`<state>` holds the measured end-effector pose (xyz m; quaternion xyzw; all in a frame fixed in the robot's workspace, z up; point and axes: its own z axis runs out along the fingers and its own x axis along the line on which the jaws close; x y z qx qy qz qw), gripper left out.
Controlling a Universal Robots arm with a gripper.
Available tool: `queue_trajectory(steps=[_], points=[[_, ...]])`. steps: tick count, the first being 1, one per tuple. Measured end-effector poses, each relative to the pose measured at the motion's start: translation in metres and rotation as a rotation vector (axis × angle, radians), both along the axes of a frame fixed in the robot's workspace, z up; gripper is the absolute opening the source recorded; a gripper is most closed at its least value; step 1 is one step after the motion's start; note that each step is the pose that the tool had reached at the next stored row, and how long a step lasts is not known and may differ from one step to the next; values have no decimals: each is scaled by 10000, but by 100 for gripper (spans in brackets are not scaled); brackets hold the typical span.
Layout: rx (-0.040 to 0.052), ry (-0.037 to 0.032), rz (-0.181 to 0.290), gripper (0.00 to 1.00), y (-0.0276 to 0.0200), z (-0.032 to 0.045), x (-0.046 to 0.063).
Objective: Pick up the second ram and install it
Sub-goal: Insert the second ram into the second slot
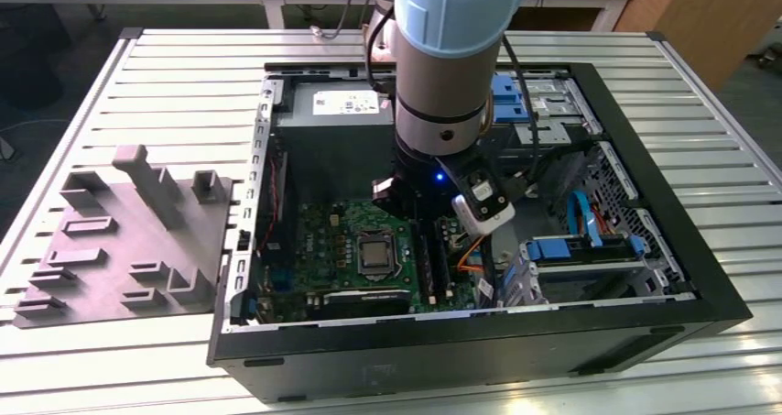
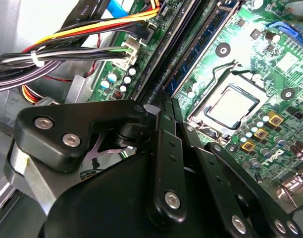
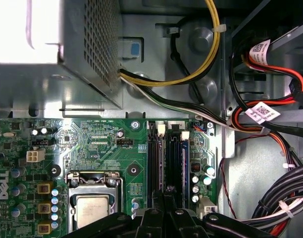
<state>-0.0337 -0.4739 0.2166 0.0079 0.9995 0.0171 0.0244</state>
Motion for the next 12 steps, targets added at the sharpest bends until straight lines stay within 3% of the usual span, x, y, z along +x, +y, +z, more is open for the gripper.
queue_trajectory(steps=[12], points=[[-3, 1, 0, 12, 0, -22, 0]])
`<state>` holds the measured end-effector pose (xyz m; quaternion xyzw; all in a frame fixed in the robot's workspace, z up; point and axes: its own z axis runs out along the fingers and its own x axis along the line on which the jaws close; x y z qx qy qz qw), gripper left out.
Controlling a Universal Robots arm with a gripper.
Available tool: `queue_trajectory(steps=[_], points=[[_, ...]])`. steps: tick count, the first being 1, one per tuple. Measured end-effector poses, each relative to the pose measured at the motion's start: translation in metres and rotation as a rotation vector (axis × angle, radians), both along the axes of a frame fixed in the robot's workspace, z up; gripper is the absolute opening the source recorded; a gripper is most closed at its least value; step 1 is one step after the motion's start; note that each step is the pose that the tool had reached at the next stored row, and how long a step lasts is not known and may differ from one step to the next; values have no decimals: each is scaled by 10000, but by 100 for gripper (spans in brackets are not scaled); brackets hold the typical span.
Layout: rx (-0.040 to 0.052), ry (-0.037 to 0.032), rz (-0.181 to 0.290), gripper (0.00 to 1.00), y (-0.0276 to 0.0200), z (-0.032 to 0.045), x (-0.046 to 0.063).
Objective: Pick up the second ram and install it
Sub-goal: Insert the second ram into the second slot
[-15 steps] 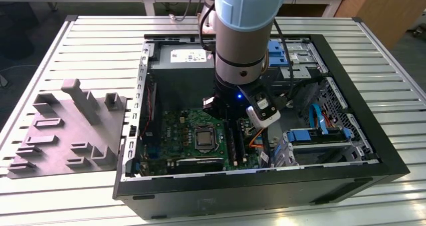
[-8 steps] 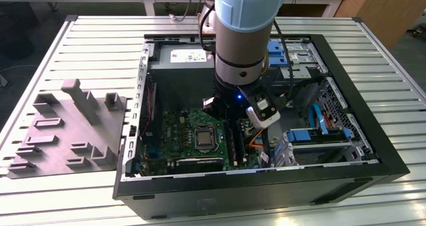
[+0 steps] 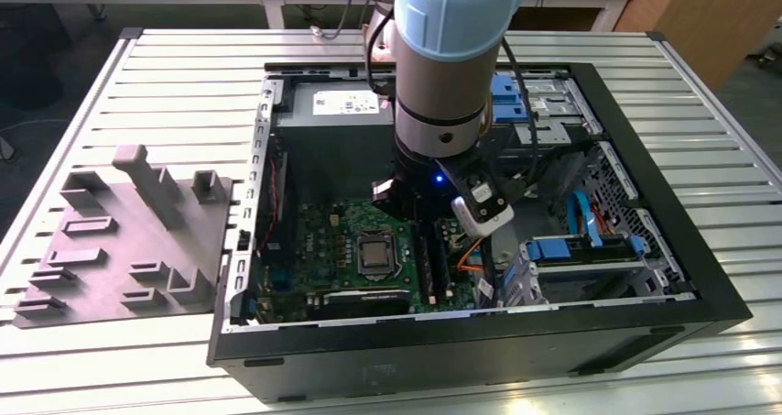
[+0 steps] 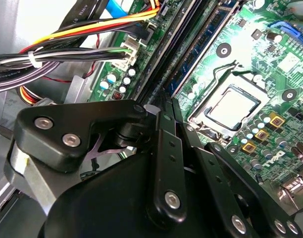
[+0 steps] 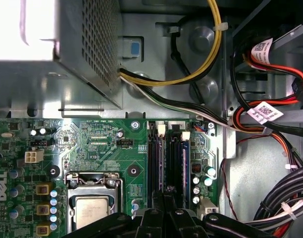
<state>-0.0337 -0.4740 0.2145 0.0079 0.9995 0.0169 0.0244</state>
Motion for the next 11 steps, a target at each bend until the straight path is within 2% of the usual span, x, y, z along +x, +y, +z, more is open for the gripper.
queue_trajectory(steps=[11], points=[[-1, 1, 0, 12, 0, -13, 0]])
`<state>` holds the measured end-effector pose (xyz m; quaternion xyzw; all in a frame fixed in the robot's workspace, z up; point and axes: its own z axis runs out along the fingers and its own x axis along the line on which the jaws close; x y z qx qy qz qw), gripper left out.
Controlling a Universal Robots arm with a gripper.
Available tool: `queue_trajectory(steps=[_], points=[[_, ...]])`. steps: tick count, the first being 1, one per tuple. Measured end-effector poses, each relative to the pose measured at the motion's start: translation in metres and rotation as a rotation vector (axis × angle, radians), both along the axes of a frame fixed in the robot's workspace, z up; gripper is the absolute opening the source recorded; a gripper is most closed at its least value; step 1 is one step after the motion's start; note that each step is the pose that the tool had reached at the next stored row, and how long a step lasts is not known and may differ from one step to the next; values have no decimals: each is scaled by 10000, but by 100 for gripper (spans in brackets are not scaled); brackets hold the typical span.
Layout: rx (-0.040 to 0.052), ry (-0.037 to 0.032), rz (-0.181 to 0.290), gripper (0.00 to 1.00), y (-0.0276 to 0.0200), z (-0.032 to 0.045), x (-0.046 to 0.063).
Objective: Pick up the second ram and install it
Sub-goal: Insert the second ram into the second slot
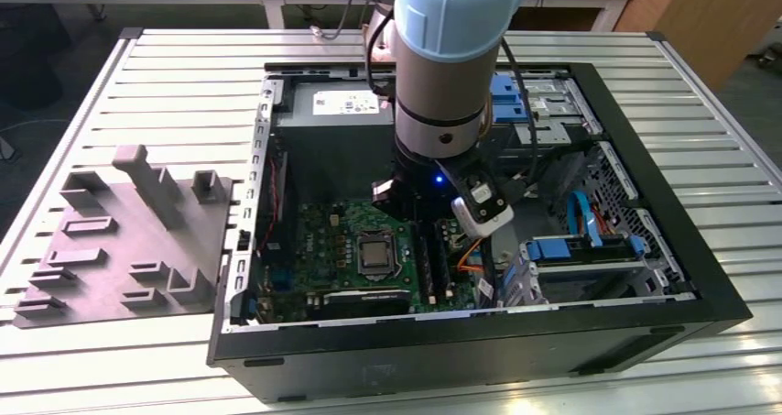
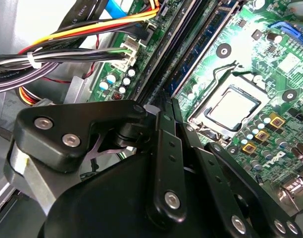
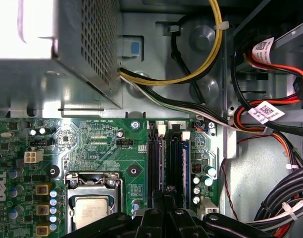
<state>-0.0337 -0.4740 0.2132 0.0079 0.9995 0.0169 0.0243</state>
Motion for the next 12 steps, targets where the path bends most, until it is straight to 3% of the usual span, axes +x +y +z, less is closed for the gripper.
queue_trajectory(steps=[12], points=[[6, -4, 0, 13, 1, -13, 0]])
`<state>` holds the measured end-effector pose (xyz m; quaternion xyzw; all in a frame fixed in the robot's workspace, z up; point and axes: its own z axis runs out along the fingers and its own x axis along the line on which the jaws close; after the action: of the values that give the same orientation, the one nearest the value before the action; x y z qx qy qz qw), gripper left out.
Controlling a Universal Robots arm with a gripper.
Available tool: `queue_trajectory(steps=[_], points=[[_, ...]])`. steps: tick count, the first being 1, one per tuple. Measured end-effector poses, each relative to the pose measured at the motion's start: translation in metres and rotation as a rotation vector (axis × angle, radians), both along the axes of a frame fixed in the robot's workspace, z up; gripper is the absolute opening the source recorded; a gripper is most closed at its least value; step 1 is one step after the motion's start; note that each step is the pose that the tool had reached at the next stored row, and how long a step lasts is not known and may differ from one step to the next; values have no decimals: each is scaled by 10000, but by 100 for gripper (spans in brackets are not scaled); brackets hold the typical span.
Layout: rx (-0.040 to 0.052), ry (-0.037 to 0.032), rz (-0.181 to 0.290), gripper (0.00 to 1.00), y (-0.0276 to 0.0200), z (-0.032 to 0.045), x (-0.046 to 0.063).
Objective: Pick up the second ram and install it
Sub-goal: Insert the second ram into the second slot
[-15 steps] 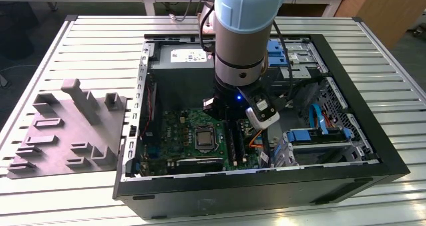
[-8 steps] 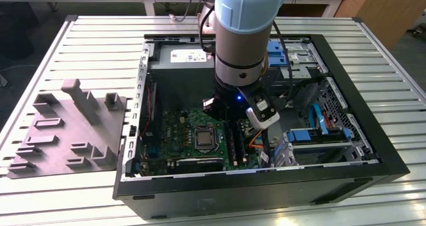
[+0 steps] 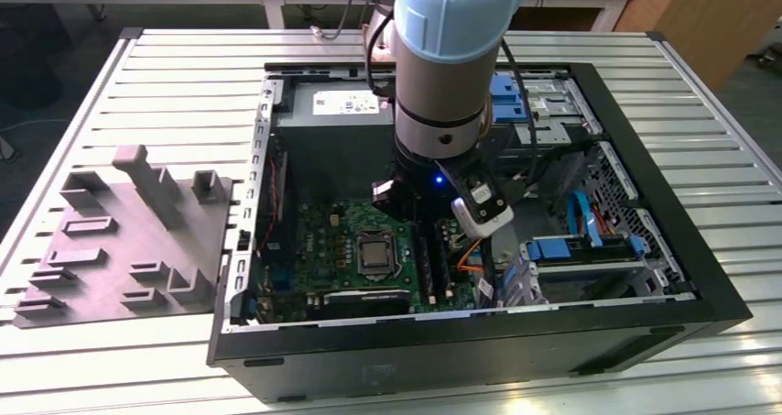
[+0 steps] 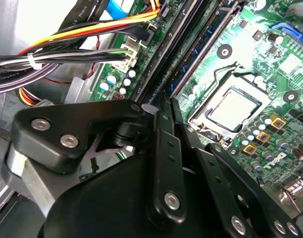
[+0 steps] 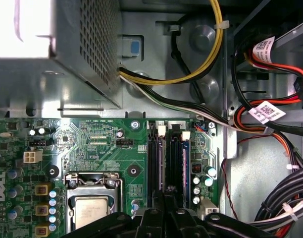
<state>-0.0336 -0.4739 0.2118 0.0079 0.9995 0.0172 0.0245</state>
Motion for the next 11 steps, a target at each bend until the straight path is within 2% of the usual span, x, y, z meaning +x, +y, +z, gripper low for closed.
queue_trajectory(steps=[1, 2, 7, 11], points=[[-1, 1, 0, 13, 0, 0, 0], [0, 1, 1, 19, 0, 0, 0], [-4, 2, 0, 19, -1, 3, 0], [-5, 3, 0, 19, -1, 61, 0]])
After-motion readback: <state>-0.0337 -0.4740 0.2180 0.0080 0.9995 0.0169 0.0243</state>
